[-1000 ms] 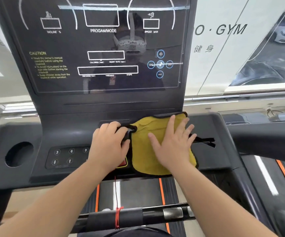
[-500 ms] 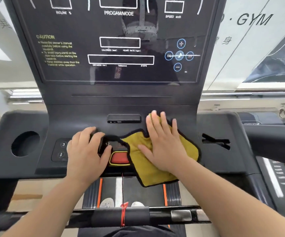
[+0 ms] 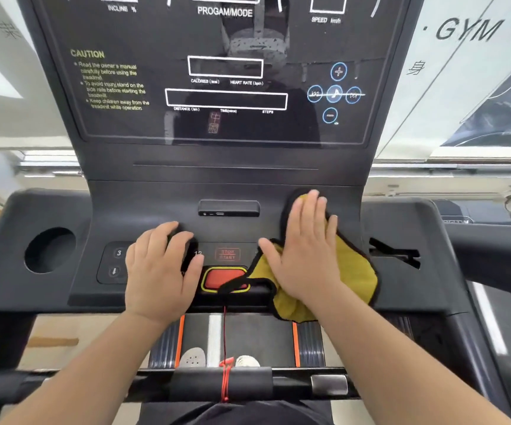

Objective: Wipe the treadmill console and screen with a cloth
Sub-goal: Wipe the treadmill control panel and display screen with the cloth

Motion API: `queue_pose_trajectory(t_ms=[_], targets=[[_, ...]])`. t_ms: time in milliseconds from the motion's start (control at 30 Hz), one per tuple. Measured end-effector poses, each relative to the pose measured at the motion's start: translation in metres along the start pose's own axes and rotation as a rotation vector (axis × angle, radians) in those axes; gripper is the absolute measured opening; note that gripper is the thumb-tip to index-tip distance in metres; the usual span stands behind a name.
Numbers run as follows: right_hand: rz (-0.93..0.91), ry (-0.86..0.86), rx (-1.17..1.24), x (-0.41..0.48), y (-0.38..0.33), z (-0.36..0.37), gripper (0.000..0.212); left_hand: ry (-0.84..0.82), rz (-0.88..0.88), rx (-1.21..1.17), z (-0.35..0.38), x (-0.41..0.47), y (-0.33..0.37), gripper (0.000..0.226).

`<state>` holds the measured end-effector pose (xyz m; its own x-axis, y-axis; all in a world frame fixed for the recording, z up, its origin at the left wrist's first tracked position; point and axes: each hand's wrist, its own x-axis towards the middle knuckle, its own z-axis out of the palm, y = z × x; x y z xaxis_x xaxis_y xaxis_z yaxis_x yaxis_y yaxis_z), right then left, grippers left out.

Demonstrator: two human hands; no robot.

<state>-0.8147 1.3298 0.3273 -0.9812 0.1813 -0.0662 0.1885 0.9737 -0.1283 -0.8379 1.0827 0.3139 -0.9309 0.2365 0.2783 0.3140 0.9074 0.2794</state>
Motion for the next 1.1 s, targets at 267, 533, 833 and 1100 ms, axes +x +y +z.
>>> queue_pose_trajectory(t_ms=[267,533,833,1100], targets=[[-0.401,-0.150,-0.152,-0.053,0.048,0.004,0.096,0.003,0.001,-0.028,-0.002,0.000,-0.001,0.047],[0.182,-0.062,-0.015,-0.005,0.040,-0.008,0.109,-0.010,0.012,-0.064,-0.007,0.000,-0.002,0.046],[-0.461,-0.128,-0.114,-0.070,0.018,0.014,0.086,-0.023,0.054,-0.108,-0.010,-0.001,-0.005,0.046],[0.094,-0.061,0.009,-0.049,0.072,-0.003,0.105,0.016,0.078,-0.103,-0.018,-0.004,-0.022,0.045]])
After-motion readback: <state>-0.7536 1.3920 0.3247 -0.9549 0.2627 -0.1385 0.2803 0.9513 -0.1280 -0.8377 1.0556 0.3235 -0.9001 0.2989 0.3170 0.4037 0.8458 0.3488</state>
